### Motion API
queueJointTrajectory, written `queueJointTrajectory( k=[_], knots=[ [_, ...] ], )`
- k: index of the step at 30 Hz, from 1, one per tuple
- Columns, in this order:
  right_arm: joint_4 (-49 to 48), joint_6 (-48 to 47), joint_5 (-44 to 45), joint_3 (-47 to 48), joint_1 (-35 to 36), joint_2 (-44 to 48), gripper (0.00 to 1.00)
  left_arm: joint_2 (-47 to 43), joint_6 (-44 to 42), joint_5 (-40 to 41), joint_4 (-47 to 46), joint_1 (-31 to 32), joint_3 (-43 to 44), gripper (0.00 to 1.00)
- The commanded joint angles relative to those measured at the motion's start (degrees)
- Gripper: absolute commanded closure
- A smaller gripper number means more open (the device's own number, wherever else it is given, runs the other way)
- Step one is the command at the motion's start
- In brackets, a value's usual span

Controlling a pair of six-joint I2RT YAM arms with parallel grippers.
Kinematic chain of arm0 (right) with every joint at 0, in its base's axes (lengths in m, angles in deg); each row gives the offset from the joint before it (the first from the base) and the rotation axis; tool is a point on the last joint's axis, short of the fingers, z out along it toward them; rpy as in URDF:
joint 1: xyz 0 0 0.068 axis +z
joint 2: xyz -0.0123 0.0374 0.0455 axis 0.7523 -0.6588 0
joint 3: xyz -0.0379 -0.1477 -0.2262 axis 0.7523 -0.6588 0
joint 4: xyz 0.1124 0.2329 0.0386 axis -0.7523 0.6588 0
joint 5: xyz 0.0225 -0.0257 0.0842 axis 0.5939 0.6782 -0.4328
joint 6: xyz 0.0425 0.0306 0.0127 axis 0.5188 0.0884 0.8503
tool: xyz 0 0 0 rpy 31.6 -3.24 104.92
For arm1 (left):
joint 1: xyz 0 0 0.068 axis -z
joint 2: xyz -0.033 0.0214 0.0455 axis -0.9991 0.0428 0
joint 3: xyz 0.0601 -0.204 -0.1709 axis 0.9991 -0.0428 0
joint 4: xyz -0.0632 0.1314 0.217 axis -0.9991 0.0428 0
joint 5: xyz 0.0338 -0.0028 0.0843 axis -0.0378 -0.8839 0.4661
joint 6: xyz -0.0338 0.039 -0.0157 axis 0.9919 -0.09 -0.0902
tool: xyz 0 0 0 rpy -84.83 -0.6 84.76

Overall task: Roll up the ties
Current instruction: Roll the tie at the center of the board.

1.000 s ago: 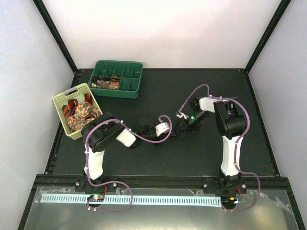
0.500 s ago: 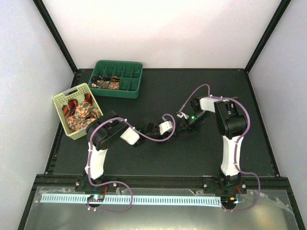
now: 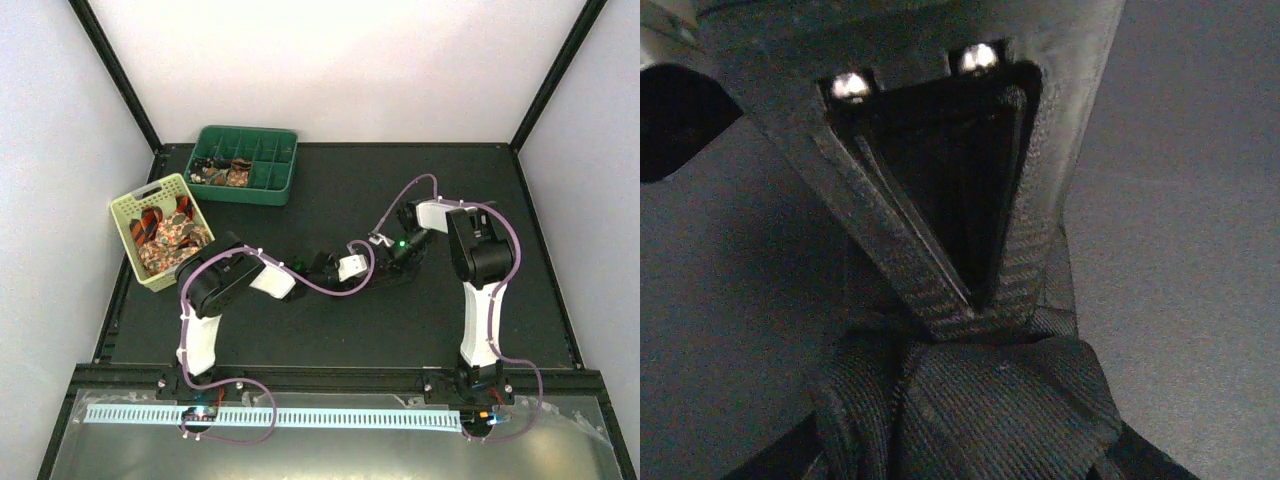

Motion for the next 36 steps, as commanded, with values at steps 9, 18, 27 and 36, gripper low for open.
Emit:
queueJointTrajectory(
  k=[9,18,27,36],
  knots=[
    [10.7,-9.4,0.3,5.4,-2.5,0.8,0.57,-3.0,-6.8,11.4,32.0,1.2,3.1,0.65],
    [10.2,-6.4,-7.8,4.2,-2.1,3.1,0.50,-2.2,-5.0,11.5,35.1,1.2,4.7,0.64],
    [6.5,-3.6,-0.8,3.6,0.4,1.4,0.67,-1.3,-5.0,11.4,35.6,1.2,6.2,0.63],
    [4.5,-3.7,8.4,3.0,-0.7,1.2,0.98,-1.9,-4.1,11.0,34.4,1.0,5.9,0.53]
  ],
)
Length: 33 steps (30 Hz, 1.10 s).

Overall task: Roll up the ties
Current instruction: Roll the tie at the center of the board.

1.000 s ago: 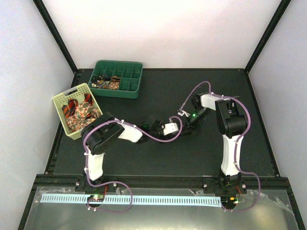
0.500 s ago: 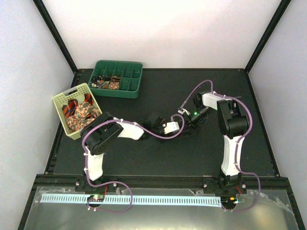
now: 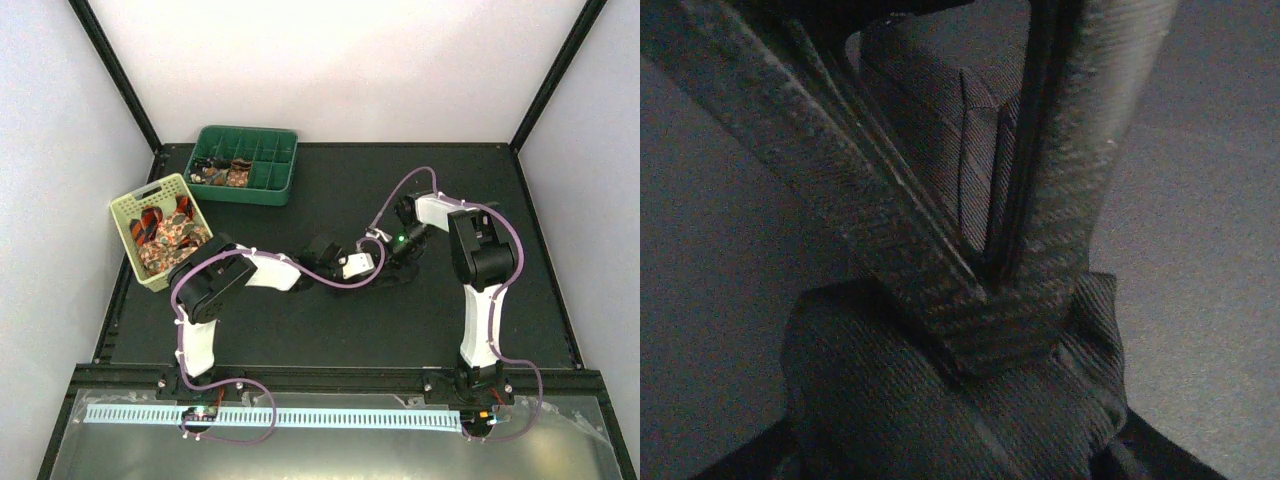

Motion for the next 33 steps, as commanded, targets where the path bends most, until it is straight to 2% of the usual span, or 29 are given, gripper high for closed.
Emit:
queueJointTrajectory(
  k=[1,3,9,11,20,28,33],
  knots=[
    [-2.8,-0.1,10.6,-1.0,-1.4,-0.8,0.98,2.1,1.0,3.3,9.1,-0.7,-1.7,0.46],
    [-2.9,-0.5,11.7,-1.1,-1.7,-1.6,0.98,1.0,2.0,1.5,6.8,-1.7,-2.1,0.36],
    [-4.2,-1.1,15.2,-2.2,-2.4,-2.4,0.99,-4.7,5.1,-4.4,-6.1,-3.9,-5.7,0.11],
    [-3.9,-0.9,15.1,-2.2,-2.8,-2.6,0.98,-5.6,5.8,-5.7,-10.1,-3.9,-7.0,0.07],
    [-4.1,0.2,15.5,-4.5,-2.6,-1.7,0.98,-1.9,7.9,-9.8,-23.4,-3.0,-9.7,0.03],
    [-6.4,1.5,11.3,-0.1,2.2,-5.3,0.98,-3.0,4.7,-8.3,-23.0,-3.1,-11.0,0.04],
    [-7.9,2.6,10.9,0.6,2.7,-7.1,0.98,-1.7,5.1,-8.4,-23.4,-3.2,-11.2,0.06]
  ],
)
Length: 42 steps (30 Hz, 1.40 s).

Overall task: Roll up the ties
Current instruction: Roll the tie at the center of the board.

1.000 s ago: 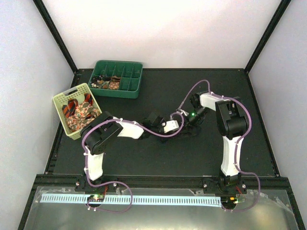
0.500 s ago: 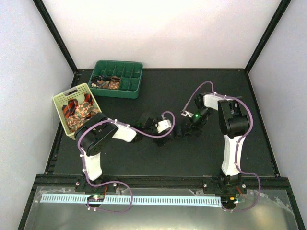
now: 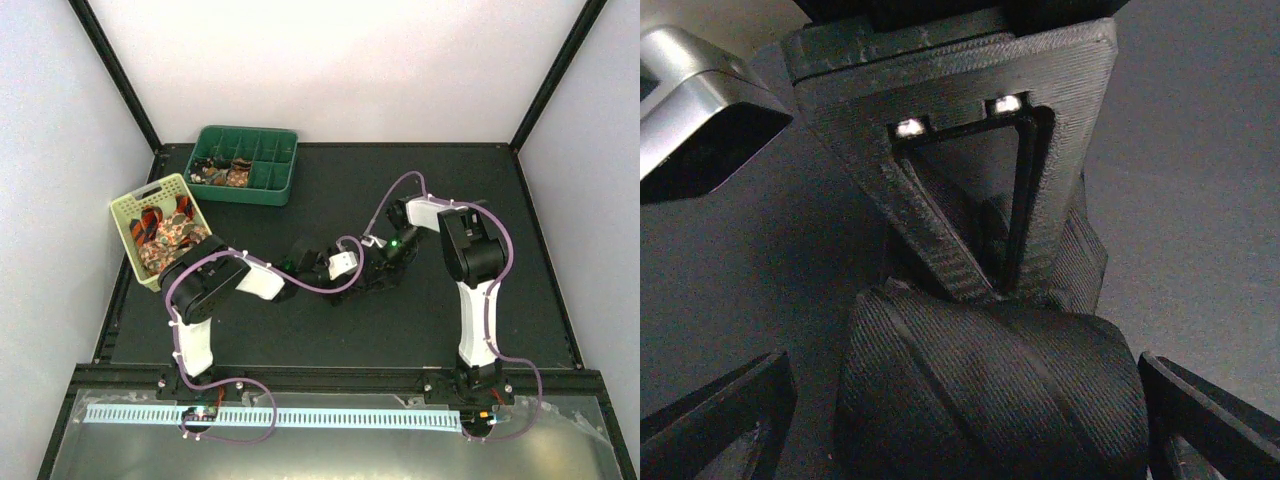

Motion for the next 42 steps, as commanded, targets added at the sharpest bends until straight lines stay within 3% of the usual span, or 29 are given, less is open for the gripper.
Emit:
queueJointTrajectory(
  k=[1,11,15,24,28,33,38,42],
  knots=[
    [-6.4,1.6,5.1,-0.4,0.7,-3.9,0.98,1.2,-0.6,-1.7,-2.7,0.0,0.4,0.08],
    [-5.9,1.1,3.9,0.0,0.5,-3.2,0.98,2.7,-4.7,-1.6,2.9,1.1,2.3,0.41],
    [-2.6,-0.1,3.7,3.0,0.0,-3.0,0.87,2.1,-6.7,2.1,8.5,1.6,2.9,0.55],
    [6.3,-4.2,-2.9,6.2,-3.1,2.3,0.53,1.4,-7.1,7.7,19.8,2.7,3.8,0.59],
    [5.5,-2.3,-7.7,3.6,-1.5,3.4,0.48,1.4,-6.3,8.5,20.9,3.2,4.2,0.59],
    [3.0,-0.9,-7.1,1.5,0.4,3.2,0.56,1.7,-5.9,8.6,21.8,3.6,4.8,0.58],
    [2.1,-1.1,-1.1,0.8,0.3,3.4,0.97,1.9,-5.5,8.8,22.2,3.6,5.2,0.57],
    [1.5,-1.5,4.2,-0.7,-0.5,4.0,0.98,1.9,-2.6,9.9,22.2,3.4,5.9,0.51]
  ],
)
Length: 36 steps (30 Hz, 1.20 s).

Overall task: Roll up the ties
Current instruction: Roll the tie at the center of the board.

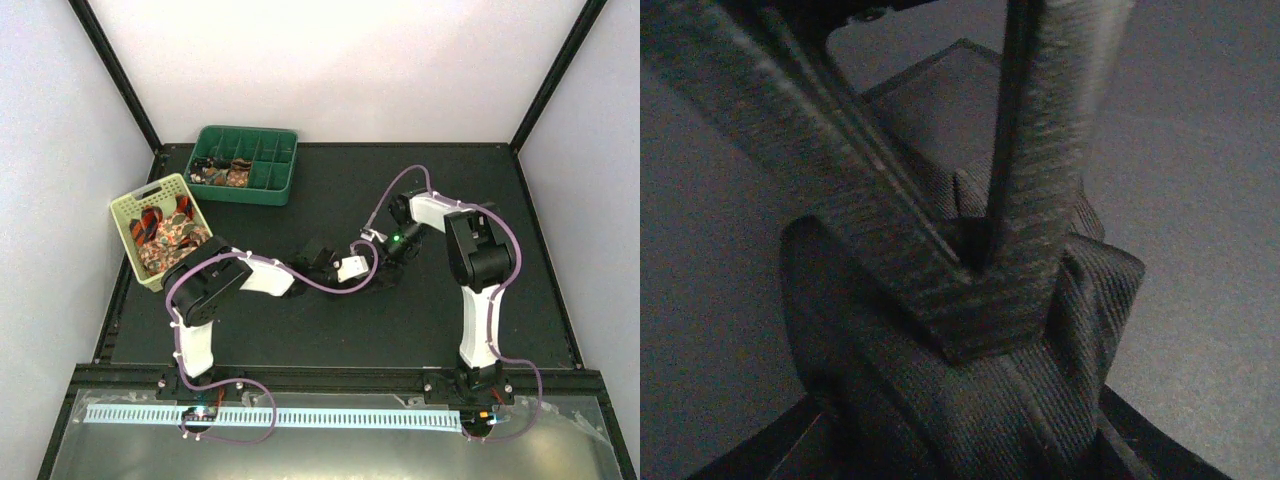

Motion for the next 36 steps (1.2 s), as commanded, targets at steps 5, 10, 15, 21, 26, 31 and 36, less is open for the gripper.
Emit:
queueJointTrajectory(
  k=[5,10,15,21,26,31,36],
  knots=[
    [-3.8,0.8,13.1,-3.1,-1.8,-0.4,0.98,-1.9,8.9,-0.4,0.7,-1.1,-0.7,0.20],
    [-5.6,1.4,16.8,-3.9,-1.8,-0.9,0.98,-4.6,9.6,-4.0,-9.2,-1.1,-2.6,0.11],
    [-6.3,2.0,17.6,-3.5,-1.7,-2.9,0.98,-1.9,9.1,-6.1,-13.4,-1.1,-3.0,0.07],
    [-7.2,2.2,17.6,-4.7,-1.6,-3.2,0.98,2.7,10.4,-6.9,-18.9,-1.0,-2.3,0.07],
    [-8.8,1.9,17.6,-5.4,-1.1,-3.5,0.99,6.0,9.5,-6.8,-20.0,-1.0,-0.6,0.07],
    [-9.0,1.0,17.0,-3.5,0.3,-5.1,0.98,6.9,7.3,-7.5,-19.8,-1.1,-1.3,0.08],
    [-9.1,0.6,15.1,-0.5,1.8,-7.1,0.99,3.4,5.7,-10.3,-19.1,-1.5,-4.3,0.27]
  ],
)
